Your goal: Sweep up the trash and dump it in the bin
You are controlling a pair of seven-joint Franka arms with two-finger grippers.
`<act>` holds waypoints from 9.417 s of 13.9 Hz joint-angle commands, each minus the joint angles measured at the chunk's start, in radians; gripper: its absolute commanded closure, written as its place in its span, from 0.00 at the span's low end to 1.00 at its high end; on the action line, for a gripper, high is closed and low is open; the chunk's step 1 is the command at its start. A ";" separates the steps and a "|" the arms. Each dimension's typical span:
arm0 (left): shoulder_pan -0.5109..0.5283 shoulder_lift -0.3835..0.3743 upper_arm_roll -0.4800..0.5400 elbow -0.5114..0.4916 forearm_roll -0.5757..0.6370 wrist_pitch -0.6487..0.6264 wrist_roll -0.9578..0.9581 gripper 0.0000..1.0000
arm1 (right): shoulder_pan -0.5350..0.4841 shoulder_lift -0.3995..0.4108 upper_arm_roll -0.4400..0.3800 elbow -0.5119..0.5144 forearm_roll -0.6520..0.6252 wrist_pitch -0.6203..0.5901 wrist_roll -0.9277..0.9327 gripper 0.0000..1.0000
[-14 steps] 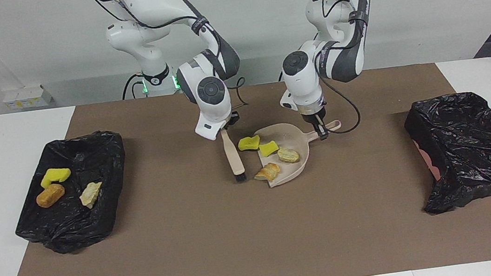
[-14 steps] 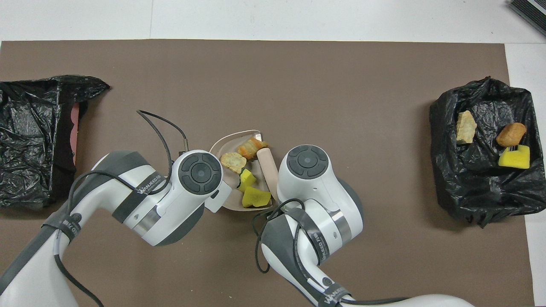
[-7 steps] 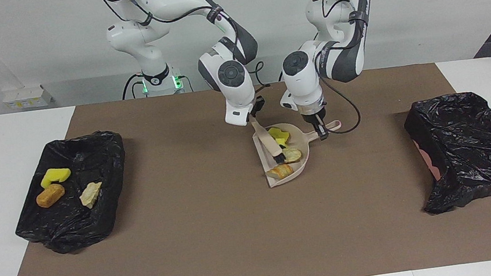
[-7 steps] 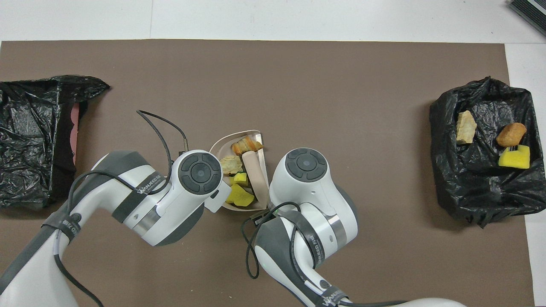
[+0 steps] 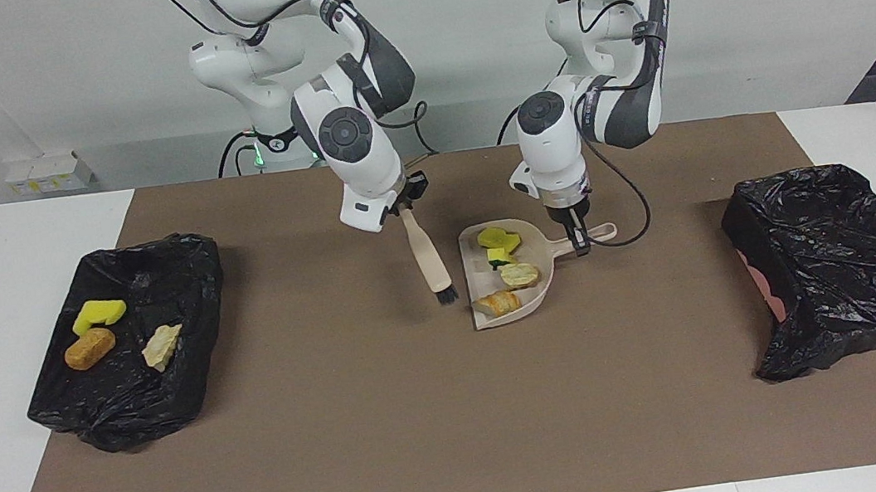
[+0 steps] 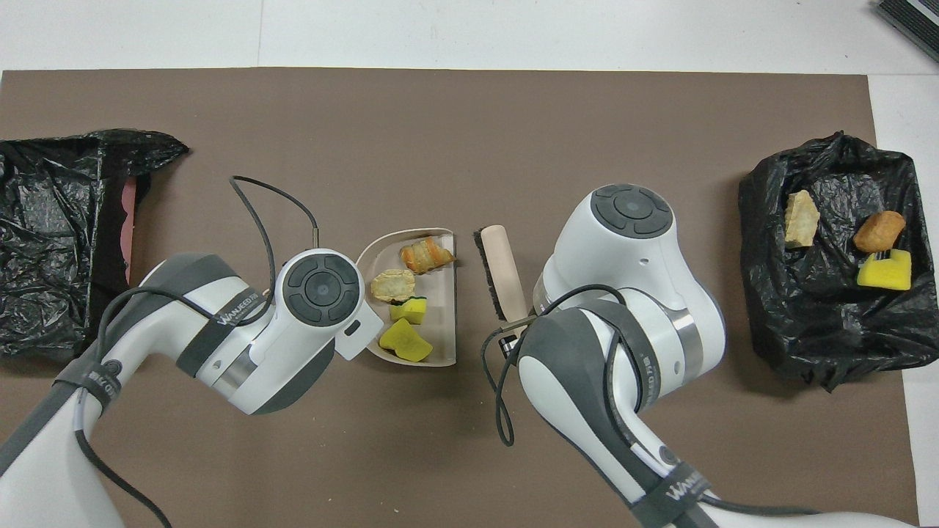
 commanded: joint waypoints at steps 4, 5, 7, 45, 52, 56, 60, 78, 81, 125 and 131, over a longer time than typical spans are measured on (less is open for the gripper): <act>0.012 -0.058 0.095 -0.020 -0.117 0.023 0.177 1.00 | 0.086 -0.084 0.011 -0.100 -0.020 0.054 0.276 1.00; 0.014 -0.075 0.112 -0.020 -0.149 0.022 0.216 1.00 | 0.122 -0.088 0.010 -0.114 -0.020 0.061 0.326 1.00; 0.017 -0.102 0.161 -0.023 -0.170 0.020 0.292 1.00 | 0.211 -0.072 0.010 -0.122 -0.020 0.091 0.438 1.00; 0.022 0.105 0.942 0.409 0.401 0.120 0.673 1.00 | -0.225 -0.118 -0.005 0.292 -0.275 -0.212 0.112 0.00; -0.017 0.036 0.818 0.420 0.665 -0.237 0.515 1.00 | -0.268 -0.149 -0.186 0.344 -0.297 -0.237 -0.032 0.00; -0.017 -0.029 0.775 0.422 0.740 -0.335 0.515 1.00 | -0.275 -0.215 -0.246 0.340 -0.275 -0.266 -0.031 0.00; -0.017 -0.040 0.728 0.413 0.745 -0.395 0.457 1.00 | -0.279 -0.244 -0.245 0.311 -0.248 -0.269 0.012 0.00; -0.064 0.078 0.311 0.403 -0.179 -0.449 -0.737 1.00 | -0.270 -0.278 -0.243 0.255 -0.223 -0.252 0.012 0.00; -0.069 0.100 0.262 0.416 -0.284 -0.374 -0.862 1.00 | -0.270 -0.279 -0.243 0.255 -0.223 -0.252 0.012 0.00; -0.137 -0.199 0.470 0.392 -0.404 -0.447 -0.820 0.00 | -0.270 -0.279 -0.243 0.255 -0.223 -0.252 0.012 0.00; -0.095 -0.182 0.534 0.550 -0.427 -0.581 -0.798 0.00 | -0.270 -0.279 -0.243 0.255 -0.223 -0.252 0.011 0.00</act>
